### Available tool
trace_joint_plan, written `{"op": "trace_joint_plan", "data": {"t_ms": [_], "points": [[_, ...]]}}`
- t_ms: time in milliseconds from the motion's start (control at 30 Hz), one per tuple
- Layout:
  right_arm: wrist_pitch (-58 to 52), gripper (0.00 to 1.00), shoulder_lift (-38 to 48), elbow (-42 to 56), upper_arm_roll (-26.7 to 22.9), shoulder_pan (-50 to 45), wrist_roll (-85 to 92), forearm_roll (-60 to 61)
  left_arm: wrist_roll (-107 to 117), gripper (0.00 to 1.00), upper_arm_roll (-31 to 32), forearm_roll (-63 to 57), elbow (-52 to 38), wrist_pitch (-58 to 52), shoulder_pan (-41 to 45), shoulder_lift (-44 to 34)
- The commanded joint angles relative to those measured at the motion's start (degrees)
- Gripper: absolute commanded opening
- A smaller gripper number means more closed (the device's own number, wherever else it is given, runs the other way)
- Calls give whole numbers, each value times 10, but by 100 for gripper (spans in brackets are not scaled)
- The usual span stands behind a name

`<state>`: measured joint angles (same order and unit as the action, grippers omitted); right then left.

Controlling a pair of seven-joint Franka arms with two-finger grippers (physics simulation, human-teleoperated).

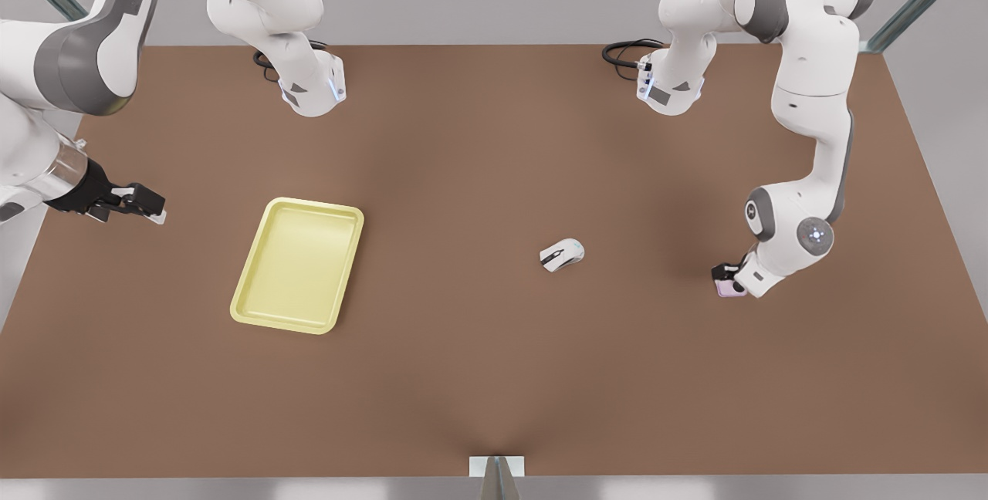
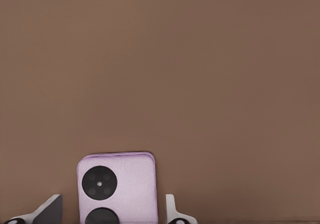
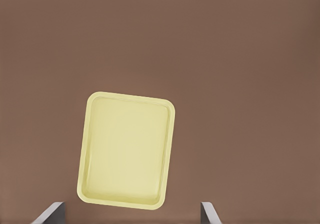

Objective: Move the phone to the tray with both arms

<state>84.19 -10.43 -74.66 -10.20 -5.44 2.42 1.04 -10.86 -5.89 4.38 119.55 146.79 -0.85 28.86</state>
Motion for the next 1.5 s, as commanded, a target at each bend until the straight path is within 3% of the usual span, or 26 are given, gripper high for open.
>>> {"op": "trace_joint_plan", "data": {"t_ms": [0,233,333,867,1000,1133,1267,1467], "points": [[0,100,1,0,-1,0,1,1,-37,100,-1,0,2,21,1,1],[0,100,1,0,0,0,1,1,-36,100,-1,0,10,31,0,13],[1,100,1,0,0,0,1,1,-36,85,-1,0,10,31,1,15],[1,100,1,0,0,-1,1,2,-29,76,8,0,-2,16,3,8],[1,100,1,0,-1,0,1,1,64,76,10,-1,-70,-106,76,-8],[24,100,-4,3,0,-4,0,5,265,76,10,-2,-169,-235,217,-5],[17,100,7,10,0,-4,0,5,434,76,11,0,-325,-315,321,71],[16,100,8,9,0,-4,0,8,560,77,34,30,-523,-319,424,195]]}}
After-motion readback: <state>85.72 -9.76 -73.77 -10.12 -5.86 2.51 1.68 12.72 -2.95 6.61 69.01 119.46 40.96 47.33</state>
